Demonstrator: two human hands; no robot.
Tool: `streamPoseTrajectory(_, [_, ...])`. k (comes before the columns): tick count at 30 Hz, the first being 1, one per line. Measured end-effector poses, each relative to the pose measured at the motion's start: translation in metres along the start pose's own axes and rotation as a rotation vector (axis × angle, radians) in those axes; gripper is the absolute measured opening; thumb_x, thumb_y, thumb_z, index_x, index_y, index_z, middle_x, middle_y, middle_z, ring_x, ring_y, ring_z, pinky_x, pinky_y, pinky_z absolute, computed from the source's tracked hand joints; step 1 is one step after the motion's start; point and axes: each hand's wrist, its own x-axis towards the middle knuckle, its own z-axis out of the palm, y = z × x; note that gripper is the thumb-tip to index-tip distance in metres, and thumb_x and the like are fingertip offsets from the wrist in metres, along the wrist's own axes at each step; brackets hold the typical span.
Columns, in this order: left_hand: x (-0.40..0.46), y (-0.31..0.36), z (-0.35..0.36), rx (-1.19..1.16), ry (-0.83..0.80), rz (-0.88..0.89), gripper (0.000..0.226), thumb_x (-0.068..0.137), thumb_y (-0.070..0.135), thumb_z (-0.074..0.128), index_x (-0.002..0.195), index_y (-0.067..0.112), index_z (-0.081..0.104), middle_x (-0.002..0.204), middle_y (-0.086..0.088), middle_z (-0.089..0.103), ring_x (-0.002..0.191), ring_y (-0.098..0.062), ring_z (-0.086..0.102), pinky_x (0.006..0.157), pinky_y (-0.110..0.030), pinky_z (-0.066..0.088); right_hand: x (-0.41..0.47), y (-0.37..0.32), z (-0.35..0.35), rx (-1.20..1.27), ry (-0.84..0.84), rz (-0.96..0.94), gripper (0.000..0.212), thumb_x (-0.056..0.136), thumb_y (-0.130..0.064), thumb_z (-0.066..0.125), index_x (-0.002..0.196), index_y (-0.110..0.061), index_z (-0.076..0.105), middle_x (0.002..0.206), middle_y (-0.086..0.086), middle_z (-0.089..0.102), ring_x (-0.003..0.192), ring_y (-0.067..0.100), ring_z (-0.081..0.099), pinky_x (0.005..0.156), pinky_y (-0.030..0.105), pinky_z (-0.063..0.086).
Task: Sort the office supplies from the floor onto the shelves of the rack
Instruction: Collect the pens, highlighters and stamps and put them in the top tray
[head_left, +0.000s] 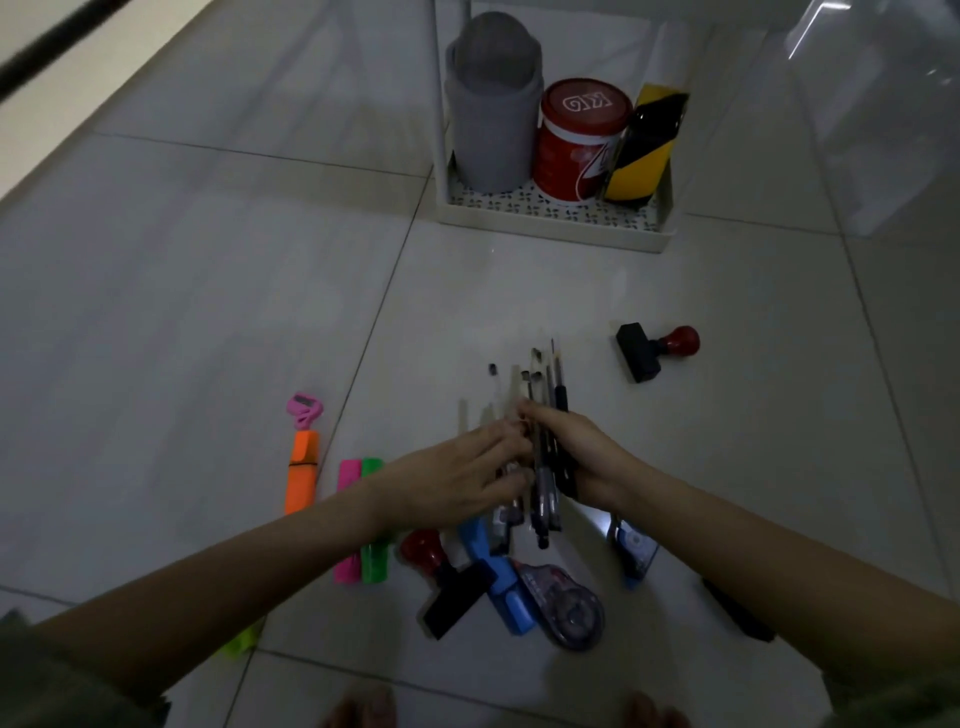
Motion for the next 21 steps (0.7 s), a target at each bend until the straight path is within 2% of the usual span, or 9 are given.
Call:
streamPoseTrajectory(3, [0.008, 0.002, -0.006, -0.031, 0.090, 0.024, 0.017, 0.083, 0.009, 0.048, 0.099, 0.011, 0.045, 0.102, -0.011, 0.040, 0.097, -0.021, 0.041, 0.094, -0.037, 0.034, -0.008, -0.002, 0.005, 0.027, -0.125, 0.039, 0.032, 0.093, -0.037, 0.049, 0.076, -0.013, 0.061, 0.057, -0.003, 0.062, 0.051, 0.008, 0.062, 0.047, 0.017, 0.051])
streamPoseTrajectory(6, [0.008, -0.003, -0.009, 0.012, 0.152, 0.013, 0.014, 0.088, 0.011, 0.049, 0.099, 0.018, 0.045, 0.101, -0.005, 0.039, 0.092, -0.018, 0.040, 0.084, -0.030, 0.037, -0.010, -0.002, 0.008, 0.052, -0.243, 0.045, 0.037, 0.093, -0.043, 0.046, 0.090, -0.011, 0.064, 0.077, 0.002, 0.062, 0.071, 0.013, 0.062, 0.059, 0.022, 0.053])
streamPoseTrajectory(9, [0.015, -0.010, -0.011, 0.001, 0.165, 0.014, 0.020, 0.085, 0.010, 0.055, 0.099, 0.020, 0.045, 0.102, -0.006, 0.039, 0.085, -0.018, 0.040, 0.071, -0.028, 0.038, -0.014, -0.007, 0.007, 0.105, -0.273, 0.040, 0.042, 0.092, -0.044, 0.044, 0.087, -0.010, 0.067, 0.071, 0.002, 0.066, 0.065, 0.012, 0.066, 0.056, 0.021, 0.055])
streamPoseTrajectory(12, [0.023, -0.017, -0.014, -0.058, 0.145, 0.018, 0.020, 0.085, 0.011, 0.055, 0.102, 0.017, 0.045, 0.105, -0.009, 0.039, 0.091, -0.020, 0.041, 0.070, -0.026, 0.047, -0.020, -0.015, 0.005, 0.157, -0.268, 0.015, 0.043, 0.081, -0.047, 0.052, 0.081, -0.008, 0.071, 0.072, 0.005, 0.067, 0.065, 0.015, 0.068, 0.057, 0.023, 0.057])
streamPoseTrajectory(15, [0.029, -0.020, -0.016, -0.081, 0.072, -0.016, 0.023, 0.085, 0.012, 0.050, 0.107, 0.015, 0.044, 0.109, -0.009, 0.039, 0.099, -0.021, 0.041, 0.064, -0.022, 0.053, -0.022, -0.021, 0.002, 0.117, -0.231, -0.023, 0.028, 0.082, -0.033, 0.055, 0.086, -0.008, 0.065, 0.074, 0.003, 0.064, 0.066, 0.012, 0.064, 0.056, 0.022, 0.055])
streamPoseTrajectory(17, [0.032, -0.017, -0.016, -0.111, 0.043, -0.081, 0.029, 0.085, 0.012, 0.047, 0.113, 0.012, 0.043, 0.112, -0.009, 0.041, 0.103, -0.020, 0.042, 0.074, -0.024, 0.054, -0.022, -0.024, 0.002, 0.127, -0.186, -0.025, 0.017, 0.090, -0.021, 0.053, 0.083, -0.010, 0.064, 0.068, 0.000, 0.062, 0.061, 0.010, 0.062, 0.054, 0.021, 0.053])
streamPoseTrajectory(19, [0.030, -0.009, -0.014, -0.265, 0.082, -0.241, 0.039, 0.085, 0.011, 0.047, 0.123, 0.010, 0.040, 0.118, -0.008, 0.045, 0.109, -0.017, 0.043, 0.097, -0.027, 0.041, -0.020, -0.028, 0.004, 0.145, -0.117, -0.054, 0.014, 0.090, -0.017, 0.055, 0.079, -0.012, 0.062, 0.067, 0.000, 0.061, 0.060, 0.012, 0.061, 0.056, 0.023, 0.053])
streamPoseTrajectory(20, [0.029, -0.004, -0.015, -0.377, 0.127, -0.401, 0.043, 0.085, 0.011, 0.047, 0.126, 0.011, 0.037, 0.121, -0.005, 0.044, 0.114, -0.015, 0.041, 0.103, -0.027, 0.035, -0.018, -0.032, 0.004, 0.162, -0.073, -0.090, 0.012, 0.089, -0.016, 0.057, 0.078, -0.013, 0.062, 0.068, 0.001, 0.059, 0.061, 0.012, 0.059, 0.058, 0.024, 0.052])
streamPoseTrajectory(21, [0.030, 0.002, -0.018, -0.516, 0.193, -0.638, 0.046, 0.084, 0.011, 0.048, 0.128, 0.014, 0.035, 0.123, -0.002, 0.042, 0.117, -0.011, 0.040, 0.105, -0.026, 0.034, -0.016, -0.036, 0.005, 0.186, -0.038, -0.140, 0.012, 0.088, -0.014, 0.058, 0.077, -0.014, 0.061, 0.068, 0.001, 0.057, 0.061, 0.012, 0.058, 0.057, 0.023, 0.051])
